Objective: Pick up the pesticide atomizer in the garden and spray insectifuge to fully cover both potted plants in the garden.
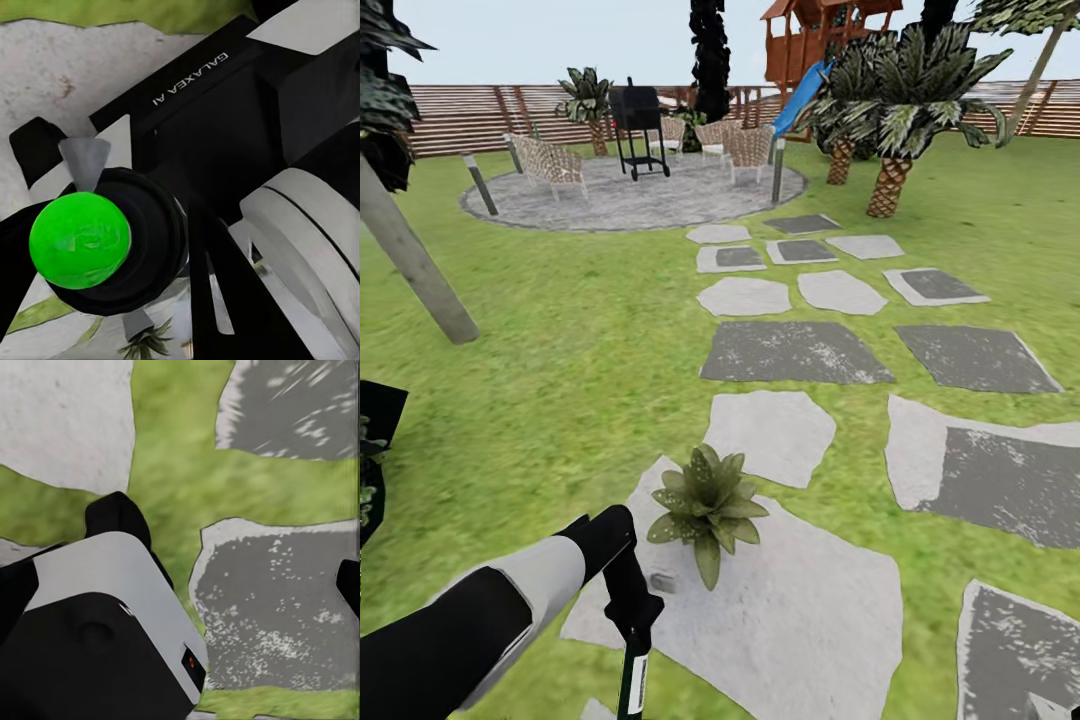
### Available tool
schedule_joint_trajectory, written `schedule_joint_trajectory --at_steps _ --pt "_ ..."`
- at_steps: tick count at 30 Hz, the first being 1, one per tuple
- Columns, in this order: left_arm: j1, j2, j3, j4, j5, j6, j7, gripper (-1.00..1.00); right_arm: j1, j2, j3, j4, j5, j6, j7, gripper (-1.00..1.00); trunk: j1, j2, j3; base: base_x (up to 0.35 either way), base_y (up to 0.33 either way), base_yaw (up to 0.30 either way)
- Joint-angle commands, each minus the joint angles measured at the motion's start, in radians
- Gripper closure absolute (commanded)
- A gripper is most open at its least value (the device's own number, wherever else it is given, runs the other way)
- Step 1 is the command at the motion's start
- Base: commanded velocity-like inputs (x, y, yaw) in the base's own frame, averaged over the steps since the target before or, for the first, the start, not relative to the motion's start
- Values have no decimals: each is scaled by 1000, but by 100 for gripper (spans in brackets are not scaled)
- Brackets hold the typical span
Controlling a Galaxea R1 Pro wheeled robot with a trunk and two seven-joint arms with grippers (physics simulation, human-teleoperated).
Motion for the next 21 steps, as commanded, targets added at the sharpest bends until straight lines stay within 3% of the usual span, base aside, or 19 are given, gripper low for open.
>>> schedule_joint_trajectory --at_steps 1,12,21 --pt "-1 0 3 0 -10 5 -8 100 -1 0 -1 2 9 2 10 -100 0 0 -1 0 -346 218" --pt "-1 3 2 0 -10 5 -8 100 0 0 -1 8 9 2 10 -100 0 0 -9 0 -335 223" --pt "-1 3 2 0 -10 5 -8 100 0 0 -1 20 9 2 10 -100 0 0 -15 0 -206 223"
